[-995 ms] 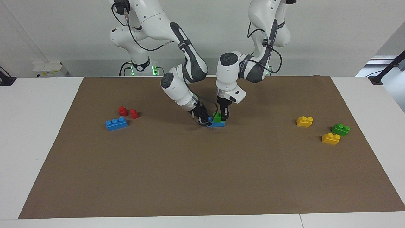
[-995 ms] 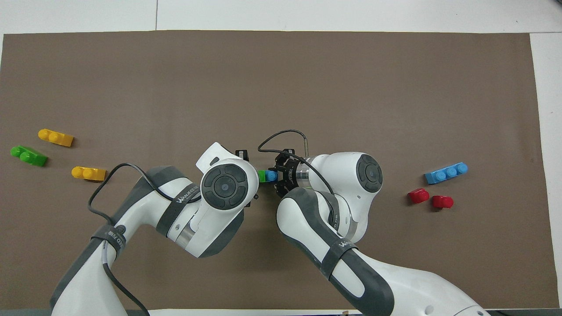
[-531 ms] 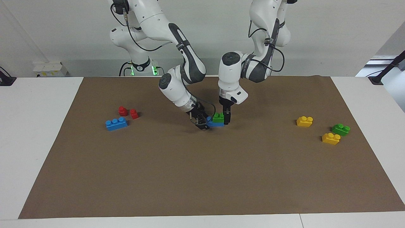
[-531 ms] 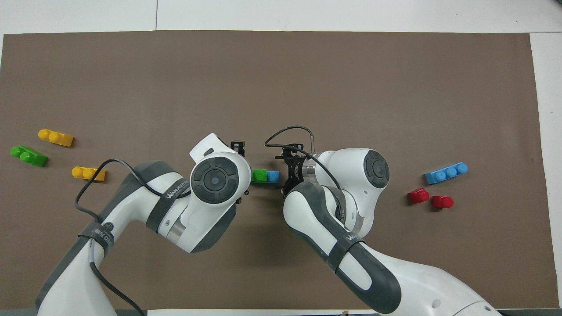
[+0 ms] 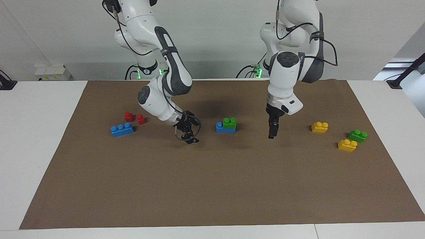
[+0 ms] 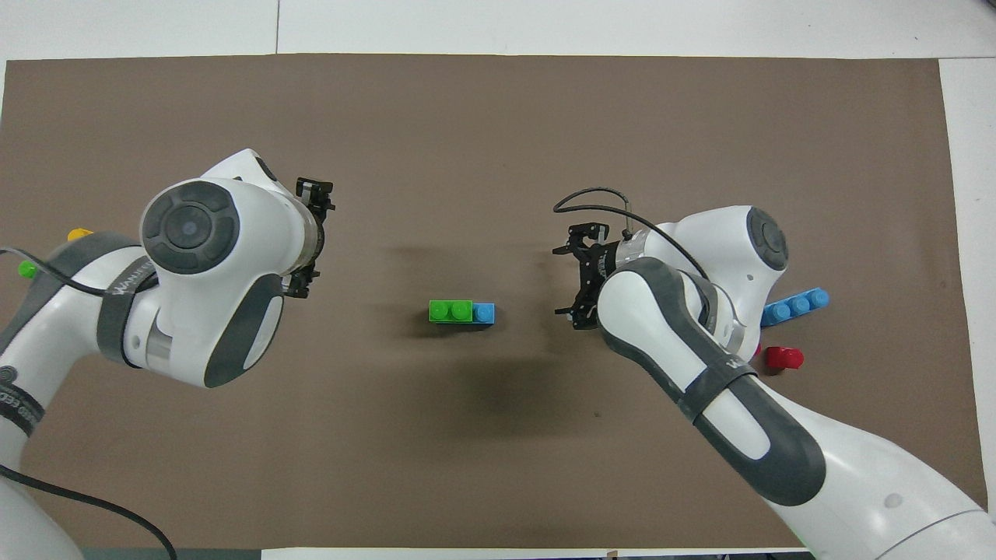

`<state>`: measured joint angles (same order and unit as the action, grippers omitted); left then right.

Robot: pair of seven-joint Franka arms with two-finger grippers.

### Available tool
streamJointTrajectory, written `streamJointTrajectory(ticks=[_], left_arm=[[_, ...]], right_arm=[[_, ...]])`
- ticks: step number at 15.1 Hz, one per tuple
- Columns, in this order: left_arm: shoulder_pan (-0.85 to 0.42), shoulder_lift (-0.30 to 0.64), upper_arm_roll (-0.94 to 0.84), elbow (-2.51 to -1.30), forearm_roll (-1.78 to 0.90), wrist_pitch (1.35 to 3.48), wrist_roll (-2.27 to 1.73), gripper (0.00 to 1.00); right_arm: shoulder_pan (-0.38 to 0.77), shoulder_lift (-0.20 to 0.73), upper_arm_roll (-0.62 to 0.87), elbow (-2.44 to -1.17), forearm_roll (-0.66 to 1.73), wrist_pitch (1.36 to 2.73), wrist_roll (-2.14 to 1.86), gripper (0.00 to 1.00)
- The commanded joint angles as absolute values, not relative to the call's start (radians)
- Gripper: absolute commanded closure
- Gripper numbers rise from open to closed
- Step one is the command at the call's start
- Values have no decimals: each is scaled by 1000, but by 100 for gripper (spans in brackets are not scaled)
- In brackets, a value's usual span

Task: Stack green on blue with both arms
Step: 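Open both grippers and withdraw them from the stacked bricks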

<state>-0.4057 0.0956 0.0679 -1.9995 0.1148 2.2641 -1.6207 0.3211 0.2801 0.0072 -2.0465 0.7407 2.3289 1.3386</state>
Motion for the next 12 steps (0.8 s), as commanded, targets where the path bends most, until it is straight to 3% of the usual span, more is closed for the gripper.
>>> streamJointTrajectory(ticks=[1, 7, 12], left_arm=[[-326, 86, 60, -1974, 132, 2235, -1426, 0], [-184, 94, 60, -1907, 130, 2218, -933, 0], [-120, 104, 60, -1833, 121, 2145, -481, 0]], right_arm=[[218, 206, 15, -2045, 649, 2209, 1212, 0], [58, 127, 15, -1968, 422, 1952, 941, 0], [-1, 77, 14, -1758, 312, 1671, 672, 0]])
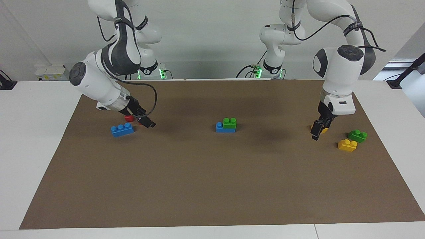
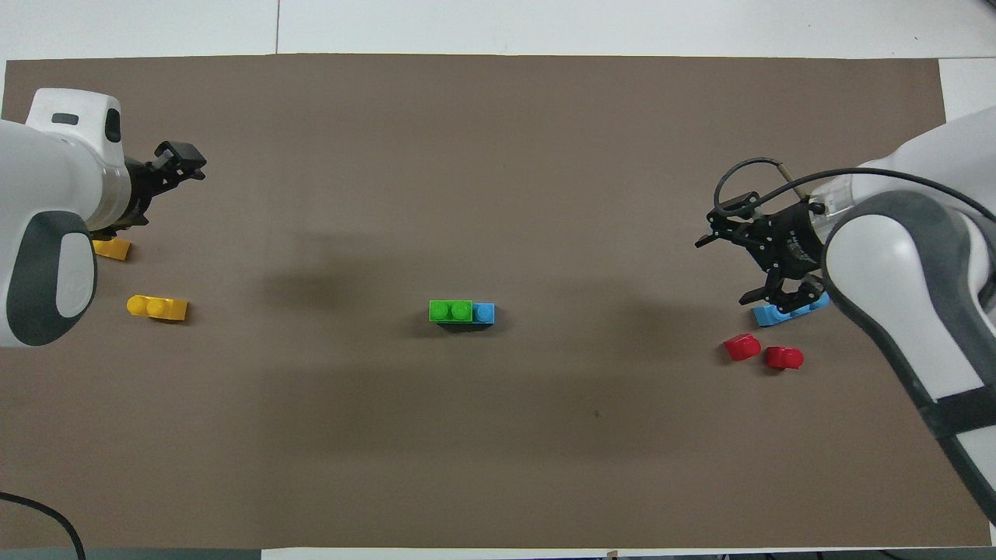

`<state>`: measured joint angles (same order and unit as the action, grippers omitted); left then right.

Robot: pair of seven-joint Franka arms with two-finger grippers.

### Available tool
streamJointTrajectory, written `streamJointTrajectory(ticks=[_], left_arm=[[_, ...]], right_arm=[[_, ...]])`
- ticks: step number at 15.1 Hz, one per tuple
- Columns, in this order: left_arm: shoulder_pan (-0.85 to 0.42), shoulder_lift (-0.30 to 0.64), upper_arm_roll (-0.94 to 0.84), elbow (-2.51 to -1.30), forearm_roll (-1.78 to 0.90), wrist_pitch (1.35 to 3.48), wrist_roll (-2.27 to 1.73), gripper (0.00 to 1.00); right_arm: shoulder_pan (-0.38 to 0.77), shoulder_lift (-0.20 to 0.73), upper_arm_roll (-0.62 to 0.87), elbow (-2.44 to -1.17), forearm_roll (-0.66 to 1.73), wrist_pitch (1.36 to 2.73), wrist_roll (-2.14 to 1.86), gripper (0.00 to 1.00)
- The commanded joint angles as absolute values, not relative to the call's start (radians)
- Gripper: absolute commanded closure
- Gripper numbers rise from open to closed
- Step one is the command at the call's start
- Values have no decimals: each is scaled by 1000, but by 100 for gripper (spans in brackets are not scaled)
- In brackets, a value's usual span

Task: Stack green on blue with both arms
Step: 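Open both grippers and withdraw them from the stacked bricks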

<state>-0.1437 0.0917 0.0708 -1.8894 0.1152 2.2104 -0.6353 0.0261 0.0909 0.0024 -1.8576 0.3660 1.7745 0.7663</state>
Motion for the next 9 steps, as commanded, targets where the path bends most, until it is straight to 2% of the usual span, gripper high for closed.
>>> streamJointTrajectory(ticks=[1, 4, 7, 9], left_arm=[[-114, 107, 60, -1804, 120, 2108, -413, 0], [-109, 106, 63, -1731, 69, 1998, -226, 0], [-84, 104, 60, -1625, 25, 1811, -80, 0], [-86, 100, 60, -1556, 14, 1677, -51, 0]], right_arm=[[-2, 71, 14, -1717, 280, 1633, 616, 0], [3, 35, 15, -1631, 180, 1569, 436, 0], [9, -30, 18, -1620, 137, 1522, 307, 0], [9, -40, 18, -1615, 65, 1535, 159, 0]])
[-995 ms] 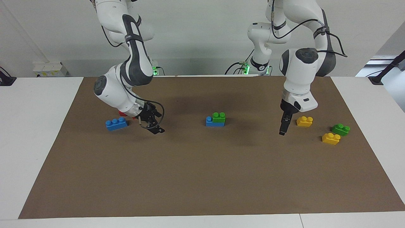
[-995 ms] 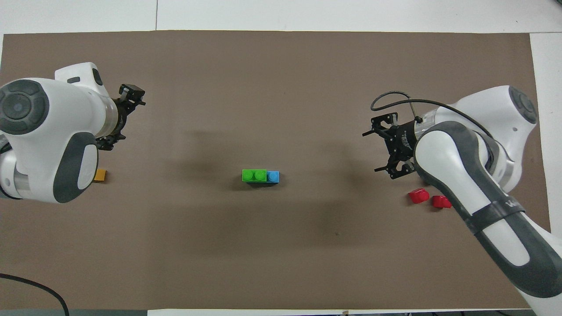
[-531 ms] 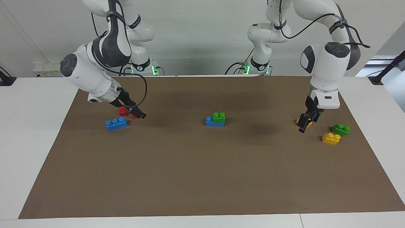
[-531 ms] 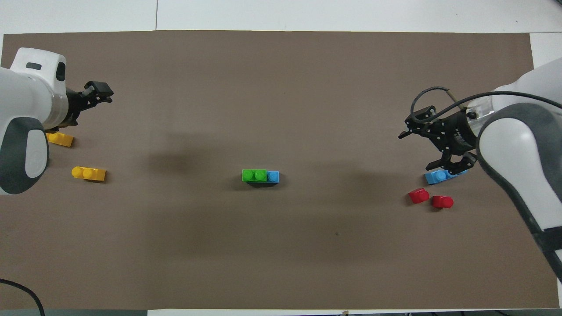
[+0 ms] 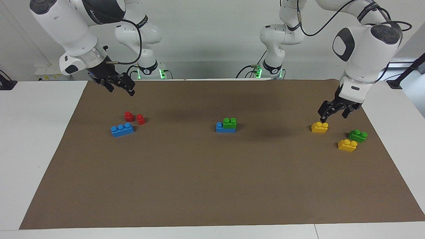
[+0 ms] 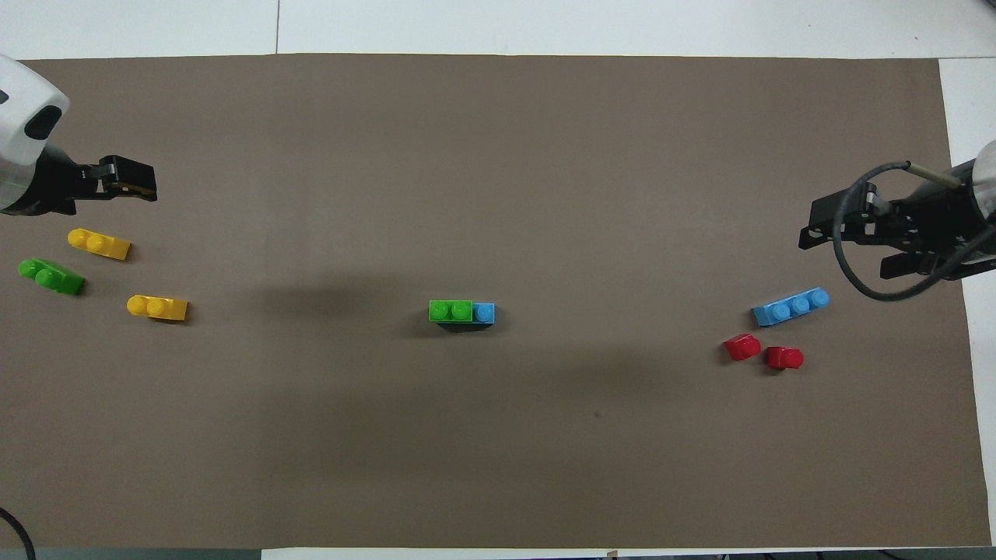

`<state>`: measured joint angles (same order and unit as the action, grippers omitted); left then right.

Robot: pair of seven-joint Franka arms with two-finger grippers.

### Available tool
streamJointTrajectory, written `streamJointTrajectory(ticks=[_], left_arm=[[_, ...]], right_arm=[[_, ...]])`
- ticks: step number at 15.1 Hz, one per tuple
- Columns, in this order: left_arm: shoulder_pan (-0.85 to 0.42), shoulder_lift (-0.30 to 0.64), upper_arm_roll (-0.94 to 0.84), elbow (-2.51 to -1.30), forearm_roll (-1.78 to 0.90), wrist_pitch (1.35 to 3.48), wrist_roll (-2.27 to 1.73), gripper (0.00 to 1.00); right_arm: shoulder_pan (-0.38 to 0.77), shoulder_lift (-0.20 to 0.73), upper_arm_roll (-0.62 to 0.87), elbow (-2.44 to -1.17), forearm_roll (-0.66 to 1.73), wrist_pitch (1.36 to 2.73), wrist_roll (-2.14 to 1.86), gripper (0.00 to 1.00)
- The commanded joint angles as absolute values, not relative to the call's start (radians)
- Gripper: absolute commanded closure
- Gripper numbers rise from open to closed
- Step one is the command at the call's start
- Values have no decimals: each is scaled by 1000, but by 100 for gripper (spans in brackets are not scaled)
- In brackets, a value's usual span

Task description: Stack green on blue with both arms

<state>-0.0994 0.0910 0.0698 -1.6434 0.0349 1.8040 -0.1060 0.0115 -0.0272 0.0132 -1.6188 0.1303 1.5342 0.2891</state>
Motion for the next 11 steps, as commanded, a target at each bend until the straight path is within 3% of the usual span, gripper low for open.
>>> streamJointTrajectory(ticks=[1, 4, 11], left_arm=[[-84, 100, 57, -1524, 14, 1614, -51, 0], [-86, 100, 52, -1465, 15, 1473, -51, 0], [-86, 91, 51, -1463, 14, 1476, -17, 0]], right_arm=[[8, -32, 20, -1594, 25, 1540, 91, 0], [-2, -28, 18, -1583, 6, 1594, 63, 0], [5, -28, 20, -1601, -11, 1603, 61, 0]])
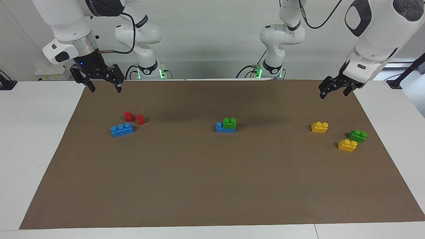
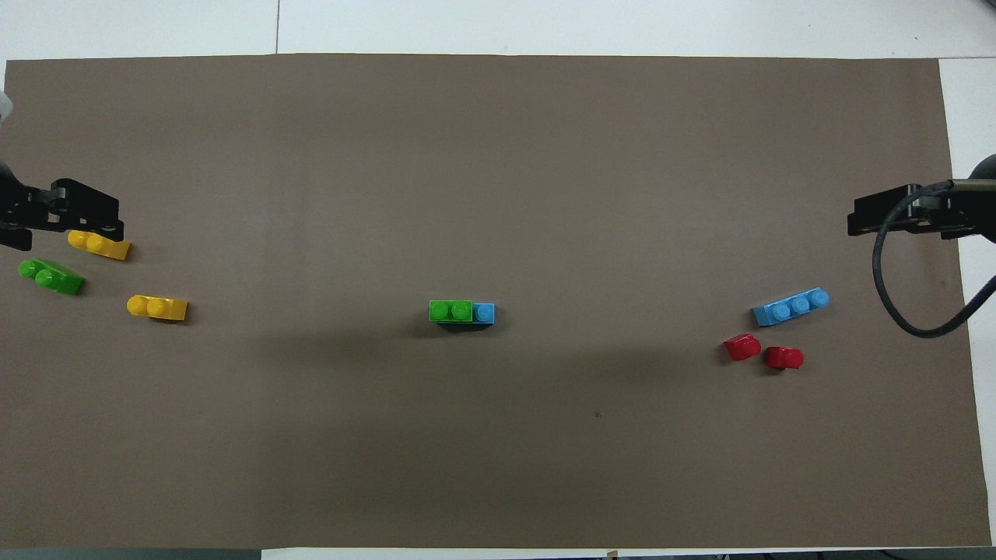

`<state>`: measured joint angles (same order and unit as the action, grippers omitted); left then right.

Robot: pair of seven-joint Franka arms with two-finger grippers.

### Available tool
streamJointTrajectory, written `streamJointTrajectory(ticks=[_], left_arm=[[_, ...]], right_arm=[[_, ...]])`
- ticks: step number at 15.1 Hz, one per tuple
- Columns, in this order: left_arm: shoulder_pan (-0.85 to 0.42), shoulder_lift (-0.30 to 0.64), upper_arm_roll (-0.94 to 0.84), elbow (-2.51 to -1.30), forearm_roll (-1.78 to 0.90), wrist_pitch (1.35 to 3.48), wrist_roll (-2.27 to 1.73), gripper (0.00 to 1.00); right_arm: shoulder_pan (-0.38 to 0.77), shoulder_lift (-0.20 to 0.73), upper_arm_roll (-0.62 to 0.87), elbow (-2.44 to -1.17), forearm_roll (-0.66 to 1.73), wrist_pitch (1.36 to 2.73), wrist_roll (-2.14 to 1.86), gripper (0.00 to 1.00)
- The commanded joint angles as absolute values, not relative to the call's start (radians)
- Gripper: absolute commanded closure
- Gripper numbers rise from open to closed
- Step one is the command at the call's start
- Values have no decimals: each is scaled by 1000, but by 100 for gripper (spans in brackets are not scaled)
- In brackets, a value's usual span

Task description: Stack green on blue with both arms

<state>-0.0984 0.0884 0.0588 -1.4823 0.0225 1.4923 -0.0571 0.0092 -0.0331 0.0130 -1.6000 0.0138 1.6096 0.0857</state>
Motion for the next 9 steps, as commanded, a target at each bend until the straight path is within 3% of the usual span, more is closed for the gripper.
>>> streamJointTrajectory(ticks=[1, 9], left_arm=[[-86, 91, 52, -1463, 14, 1477, -8, 0], [-72, 86, 66, -1466, -51, 1545, -5, 0]], right_arm=[[6, -28, 20, -1606, -9, 1600, 61, 0], [0, -28, 20, -1606, -9, 1571, 60, 0]])
